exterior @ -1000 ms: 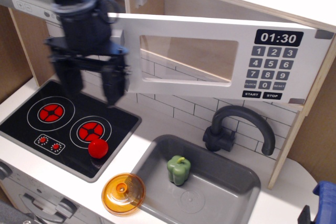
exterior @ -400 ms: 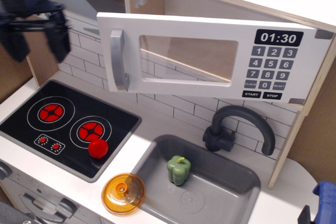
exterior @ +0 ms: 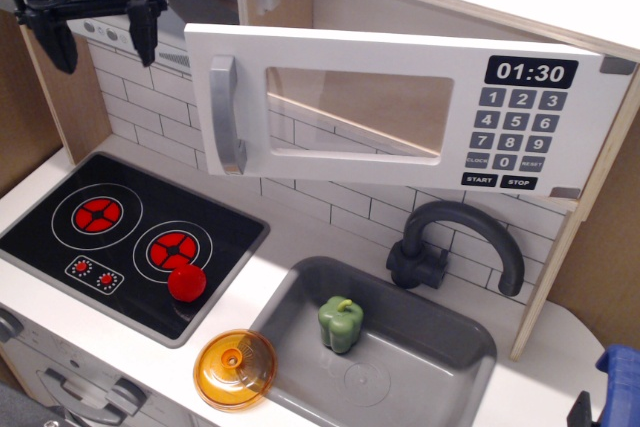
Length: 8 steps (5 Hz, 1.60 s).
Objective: Open microwave
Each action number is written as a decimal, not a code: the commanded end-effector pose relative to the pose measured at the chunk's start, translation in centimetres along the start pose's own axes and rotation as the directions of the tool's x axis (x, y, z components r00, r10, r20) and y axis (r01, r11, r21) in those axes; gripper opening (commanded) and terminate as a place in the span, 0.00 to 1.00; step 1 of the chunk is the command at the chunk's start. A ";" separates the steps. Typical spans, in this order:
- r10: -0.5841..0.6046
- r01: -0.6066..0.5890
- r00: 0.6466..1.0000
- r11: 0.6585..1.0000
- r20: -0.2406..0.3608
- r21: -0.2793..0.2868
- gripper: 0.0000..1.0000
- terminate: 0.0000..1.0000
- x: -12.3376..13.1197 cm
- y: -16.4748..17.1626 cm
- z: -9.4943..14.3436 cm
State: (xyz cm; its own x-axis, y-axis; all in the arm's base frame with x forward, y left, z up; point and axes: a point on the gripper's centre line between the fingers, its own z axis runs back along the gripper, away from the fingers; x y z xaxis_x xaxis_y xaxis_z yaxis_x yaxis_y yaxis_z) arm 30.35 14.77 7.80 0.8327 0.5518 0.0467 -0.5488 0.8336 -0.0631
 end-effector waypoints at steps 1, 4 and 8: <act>-0.215 0.217 0.976 0.976 0.040 -0.035 1.00 0.00 -4.8 -5.6 1.5; -0.458 0.457 0.889 0.886 0.001 -0.076 1.00 0.00 -17.1 -13.0 0.2; -0.483 0.482 0.876 0.874 0.001 -0.054 1.00 0.00 -19.5 -19.4 -1.8</act>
State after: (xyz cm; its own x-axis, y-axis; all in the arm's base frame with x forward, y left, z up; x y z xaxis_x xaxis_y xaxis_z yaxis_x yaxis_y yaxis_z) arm 25.66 -12.38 4.43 0.9960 0.0806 0.0381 -0.0779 0.9946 -0.0686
